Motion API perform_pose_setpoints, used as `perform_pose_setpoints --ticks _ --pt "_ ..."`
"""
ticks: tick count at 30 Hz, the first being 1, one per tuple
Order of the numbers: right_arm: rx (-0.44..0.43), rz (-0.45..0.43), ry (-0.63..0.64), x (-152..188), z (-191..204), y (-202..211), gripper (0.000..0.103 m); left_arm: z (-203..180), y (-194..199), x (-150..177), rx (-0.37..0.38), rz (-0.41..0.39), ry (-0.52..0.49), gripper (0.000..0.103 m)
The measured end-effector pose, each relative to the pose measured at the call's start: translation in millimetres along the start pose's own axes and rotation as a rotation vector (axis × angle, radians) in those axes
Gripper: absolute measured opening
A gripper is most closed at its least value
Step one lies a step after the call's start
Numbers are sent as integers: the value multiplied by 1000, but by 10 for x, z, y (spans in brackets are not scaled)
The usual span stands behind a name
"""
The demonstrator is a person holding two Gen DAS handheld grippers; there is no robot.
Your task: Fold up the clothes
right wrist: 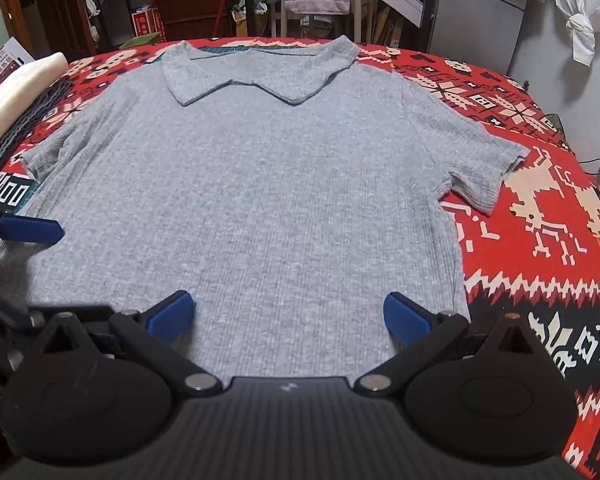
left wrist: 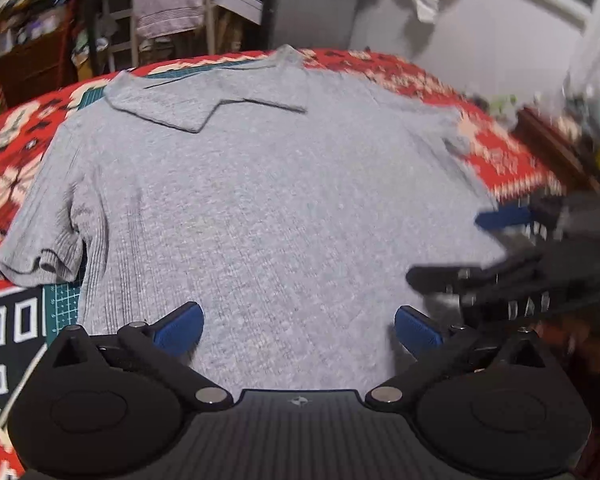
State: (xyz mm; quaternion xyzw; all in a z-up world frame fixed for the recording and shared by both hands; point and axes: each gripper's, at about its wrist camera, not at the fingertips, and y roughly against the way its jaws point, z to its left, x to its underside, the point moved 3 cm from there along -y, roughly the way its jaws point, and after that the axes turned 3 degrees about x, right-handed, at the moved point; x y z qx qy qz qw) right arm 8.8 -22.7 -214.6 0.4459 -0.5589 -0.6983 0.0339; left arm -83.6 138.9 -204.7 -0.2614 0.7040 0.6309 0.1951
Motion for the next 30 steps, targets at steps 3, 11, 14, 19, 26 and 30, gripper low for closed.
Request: perform_pose_setpoints --ticks 3,11,14,19,26,30 --pt "0 -5 8 5 -3 -7 103 -94 -29 26 -47 29 -68 103" --pt "3 -12 6 14 -2 -7 103 -96 -53 24 -64 -7 -59 103" --pt "6 -18 1 26 6 -1 103 -103 -57 10 -65 -10 -60 103" --pt "7 -42 -11 58 -3 10 103 -116 -86 -42 -68 15 -70 103" --pt "11 -49 -12 38 -3 -7 103 -109 -79 -2 -56 -27 -92 103" --pt "15 -57 -17 28 1 -23 103 -93 -67 39 -28 -63 -118 103"
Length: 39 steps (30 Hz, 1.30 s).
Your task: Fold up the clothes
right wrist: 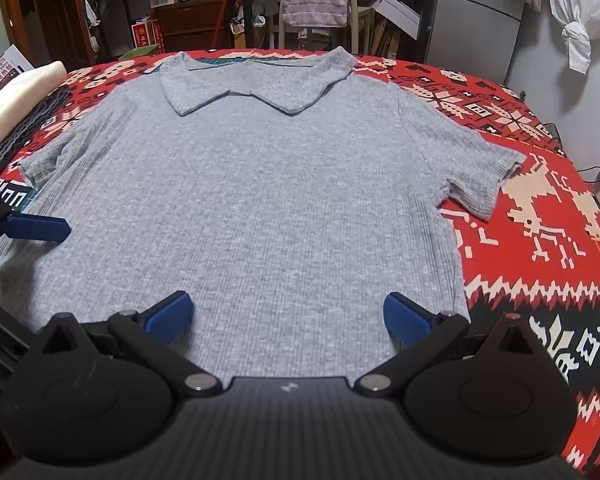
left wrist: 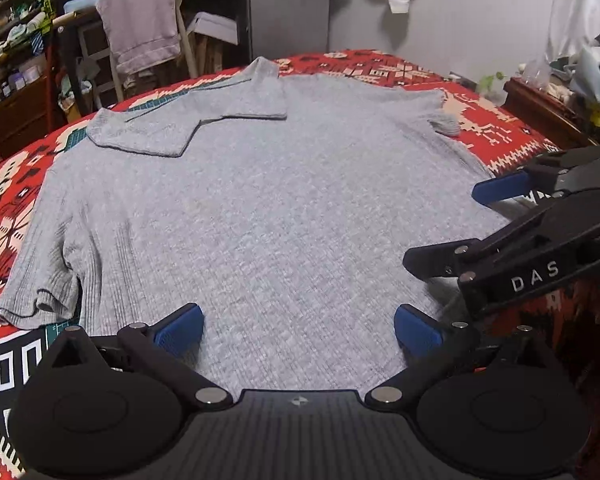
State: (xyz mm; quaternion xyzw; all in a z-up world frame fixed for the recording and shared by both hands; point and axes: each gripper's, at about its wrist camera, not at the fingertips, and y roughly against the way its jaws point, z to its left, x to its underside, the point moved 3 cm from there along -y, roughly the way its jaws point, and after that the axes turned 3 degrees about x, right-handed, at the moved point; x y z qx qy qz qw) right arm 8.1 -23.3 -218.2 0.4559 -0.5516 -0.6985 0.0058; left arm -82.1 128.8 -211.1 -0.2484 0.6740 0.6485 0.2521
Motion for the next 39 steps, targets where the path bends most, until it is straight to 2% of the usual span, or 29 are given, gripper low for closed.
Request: perform_pose_setpoints --ticks 6,7,10,13,16,19,20,21,24,25,27,29,32,35,39 --pt "16 7 -37 -21 11 -4 103 1 -15 -31 -10 6 23 103" --pt "9 9 -43 -40 0 11 103 13 -6 -45 -7 13 32 100" --pt "-27 -20 -49 -188 -67 132 103 139 126 -164 45 -8 78 95" --pt "-47 -49 -3 -461 -180 273 103 321 302 -338 91 -56 97 95" --pt "-75 -66 52 -842 -391 337 102 616 430 -627 72 -98 52 95" --pt "-101 -93 125 -1314 -628 280 101 1003 390 -938 53 -115 -8 94" --pt "-101 -100 154 -1485 -687 223 99 1152 334 -1039 45 -111 -16 91" --pt "-108 -116 187 -1659 -739 152 91 1311 267 -1142 41 -113 -25 85" --pt "-116 -111 255 -2091 -849 -213 77 1737 -30 -1383 9 -104 -47 71" --pt "-129 -97 257 -2226 -884 -369 65 1853 -136 -1436 -2 -102 -51 64" --pt "-147 -76 255 -2435 -944 -665 47 2075 -350 -1534 -23 -97 -60 58" --pt "-146 -58 268 -2607 -990 -996 46 2257 -575 -1597 -37 -79 -62 55" --pt "-136 -29 294 -2786 -1036 -1488 46 2492 -869 -1635 -14 -26 -9 54" --pt "-170 -30 320 -2830 -975 -1775 43 2627 -1006 -1636 -17 -20 38 53" --pt "-214 5 358 -2848 -896 -2027 42 2729 -1109 -1635 32 -13 111 57"
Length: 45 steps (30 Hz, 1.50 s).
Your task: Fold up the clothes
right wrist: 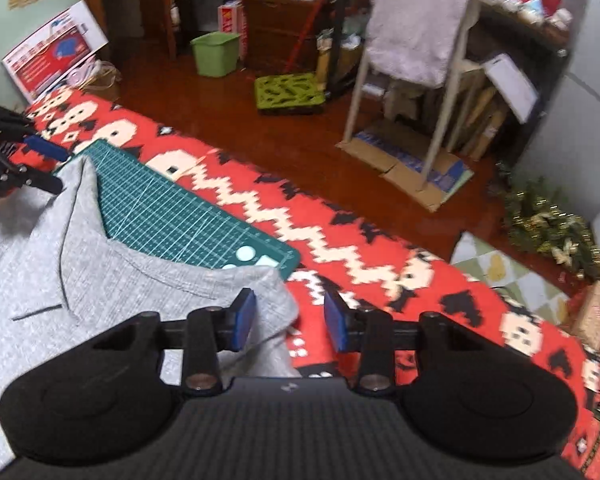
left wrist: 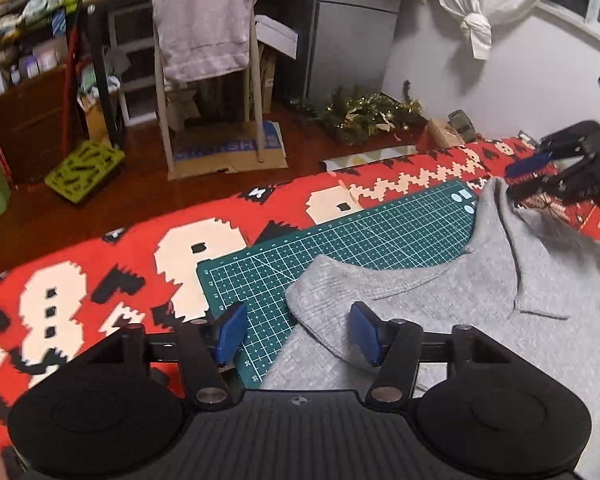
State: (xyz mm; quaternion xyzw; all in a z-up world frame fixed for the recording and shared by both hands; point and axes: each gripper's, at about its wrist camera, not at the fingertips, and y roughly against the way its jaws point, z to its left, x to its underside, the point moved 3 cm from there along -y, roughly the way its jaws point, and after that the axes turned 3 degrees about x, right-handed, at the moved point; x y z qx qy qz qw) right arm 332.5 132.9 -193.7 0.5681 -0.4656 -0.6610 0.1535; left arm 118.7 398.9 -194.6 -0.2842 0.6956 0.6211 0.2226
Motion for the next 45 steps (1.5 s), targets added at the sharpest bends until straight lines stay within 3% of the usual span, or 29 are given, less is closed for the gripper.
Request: perform_pose_setpoints --ticks 3,5,6,7,12,16,20,21,23,25,31,38,45 --pt "-36 18 15 1 70 -116 24 31 -42 -14 23 4 21 53" --pt "-42 12 4 -6 114 -133 17 31 -56 -35 36 1 22 37" --pt "-40 9 -7 -13 118 -139 15 21 -62 -45 42 1 21 15" --pt "-38 6 -19 -21 121 -145 12 -2 -64 -51 49 3 22 8" --pt "0 -17 -93 -65 49 -115 9 -109 -56 -103 6 -12 -25 7" --pt "29 -7 -138 -101 -40 -195 9 -6 -96 -154 -49 -26 23 7" --pt "23 -10 -216 -105 -138 -238 13 -18 -162 -163 -87 -12 19 7" --pt "24 -15 -232 -104 -160 -234 22 -30 -162 -170 -96 -12 17 11" --pt "16 -33 -272 -95 -221 -175 29 -39 -151 -183 -116 -16 20 20" --pt "2 -70 -316 -83 -310 -42 33 -40 -116 -184 -138 -32 16 43" --pt "53 -91 -371 203 -641 578 33 11 75 -190 -163 -65 46 55" --pt "158 26 -364 1076 -880 1228 33 -47 293 -236 -162 -84 57 58" --pt "168 91 -322 1735 -759 1505 33 -454 333 -361 -104 -69 -4 58"
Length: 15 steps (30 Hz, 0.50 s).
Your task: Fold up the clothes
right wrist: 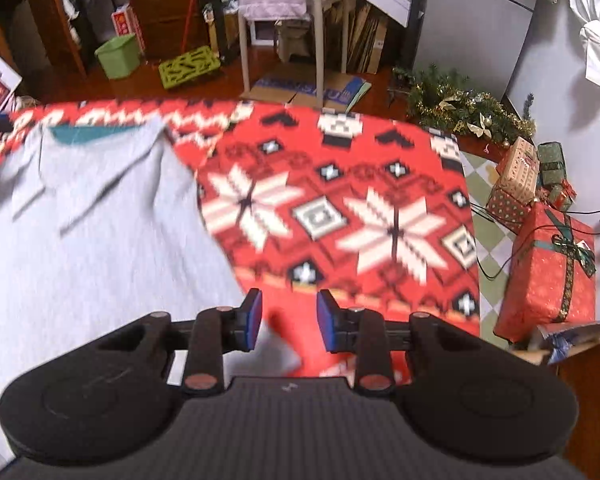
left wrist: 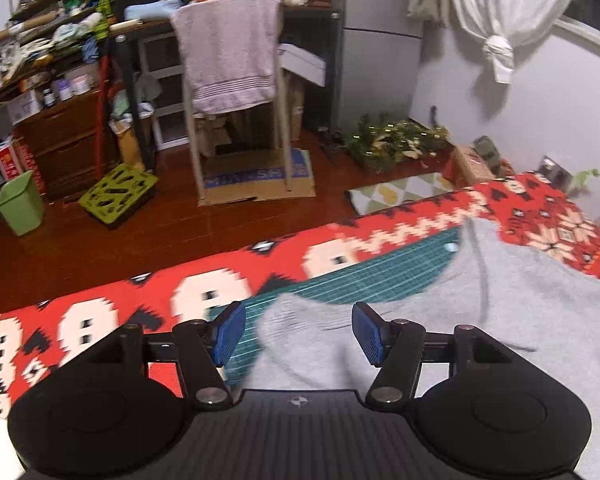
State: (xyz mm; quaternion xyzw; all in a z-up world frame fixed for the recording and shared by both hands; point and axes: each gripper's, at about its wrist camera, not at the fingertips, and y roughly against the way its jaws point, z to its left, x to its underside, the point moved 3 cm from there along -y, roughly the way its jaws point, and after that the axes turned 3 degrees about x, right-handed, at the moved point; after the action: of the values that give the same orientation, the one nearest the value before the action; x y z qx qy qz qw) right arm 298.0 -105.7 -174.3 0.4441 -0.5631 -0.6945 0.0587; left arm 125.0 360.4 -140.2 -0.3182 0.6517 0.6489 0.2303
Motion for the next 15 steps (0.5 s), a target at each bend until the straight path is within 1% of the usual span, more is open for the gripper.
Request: perform_pose_setpoints --ticks 2,4,5,9,15 --pt "1 0 0 86 8 8 31 -169 -20 -61 32 6 -28 58" --pt "5 -1 -5 135 17 -20 25 -381 -56 -116 74 12 -75 58" --pt "6 -5 -2 162 14 -33 24 -492 -76 -140 95 16 -103 58" --pt "9 -16 -3 238 -9 -122 24 -1042 -217 -291 211 24 -241 58" --pt "-5 -44 27 337 24 -146 22 -1744 -630 -516 313 48 -377 58"
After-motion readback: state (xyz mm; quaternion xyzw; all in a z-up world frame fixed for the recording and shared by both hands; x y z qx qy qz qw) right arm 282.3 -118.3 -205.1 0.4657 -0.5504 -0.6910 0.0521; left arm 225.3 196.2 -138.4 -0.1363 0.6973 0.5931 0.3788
